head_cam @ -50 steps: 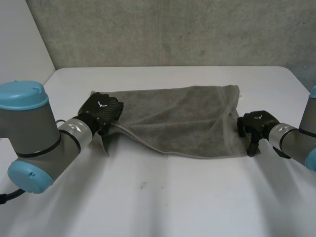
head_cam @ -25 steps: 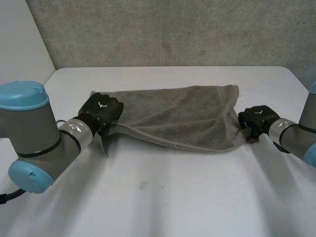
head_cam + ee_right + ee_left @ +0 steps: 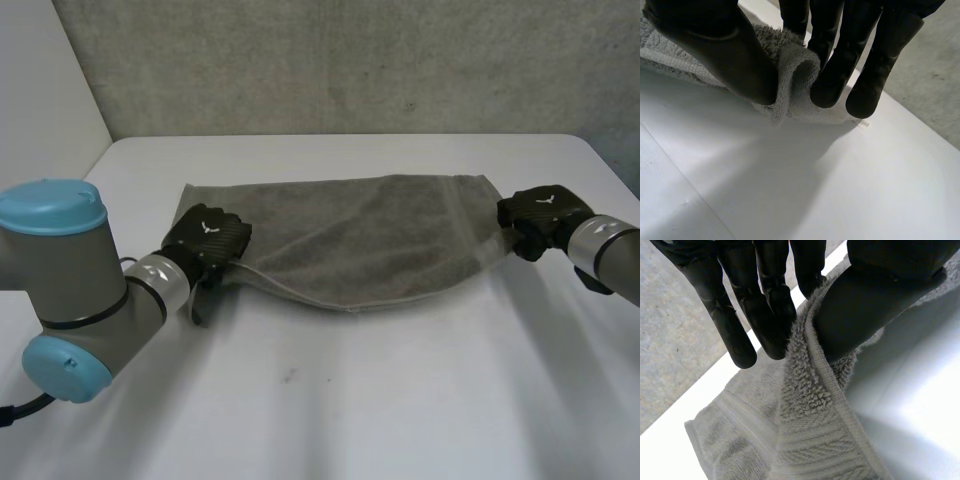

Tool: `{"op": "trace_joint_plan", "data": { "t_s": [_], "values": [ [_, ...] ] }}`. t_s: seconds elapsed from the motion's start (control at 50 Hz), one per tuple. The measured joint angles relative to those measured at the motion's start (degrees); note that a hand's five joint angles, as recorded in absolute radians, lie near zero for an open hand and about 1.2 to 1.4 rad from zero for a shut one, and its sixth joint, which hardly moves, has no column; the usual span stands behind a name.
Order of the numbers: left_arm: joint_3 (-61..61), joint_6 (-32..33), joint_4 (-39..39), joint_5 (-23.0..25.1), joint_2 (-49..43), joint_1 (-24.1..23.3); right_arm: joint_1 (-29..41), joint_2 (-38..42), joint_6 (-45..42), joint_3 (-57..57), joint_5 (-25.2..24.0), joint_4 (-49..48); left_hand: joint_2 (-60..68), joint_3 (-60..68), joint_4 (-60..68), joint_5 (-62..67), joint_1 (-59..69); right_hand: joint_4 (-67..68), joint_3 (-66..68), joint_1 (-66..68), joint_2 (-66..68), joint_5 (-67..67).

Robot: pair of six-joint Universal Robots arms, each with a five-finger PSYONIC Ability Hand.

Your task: Fold the towel.

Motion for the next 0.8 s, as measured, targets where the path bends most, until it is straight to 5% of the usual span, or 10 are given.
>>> {"op": "trace_joint_plan", "data": {
  "t_s": [0.22, 0.44, 0.8],
  "values": [
    [-1.3, -0.3, 1.2, -0.4, -3.1, -0.2, -2.9, -5.1, -0.4, 3.8, 0.1, 3.0, -29.5, -29.4, -29.3, -29.7, -29.0, 0.0, 0.0, 0.0, 0.0, 0.0],
    [-1.5, -1.8, 1.9, -1.0, -5.8, -0.3, -7.1, -5.8, -0.1, 5.1, -0.6, 3.3, -31.3, -31.3, -31.3, -31.7, -30.9, 0.0, 0.0, 0.0, 0.0, 0.0],
    [-5.8, -1.7, 5.5, -9.3, -4.5, 0.0, -14.1, -7.1, 0.4, 5.1, -0.6, 2.9, -31.0, -31.0, -31.1, -31.2, -30.8, 0.0, 0.0, 0.0, 0.0, 0.0]
  ]
}}
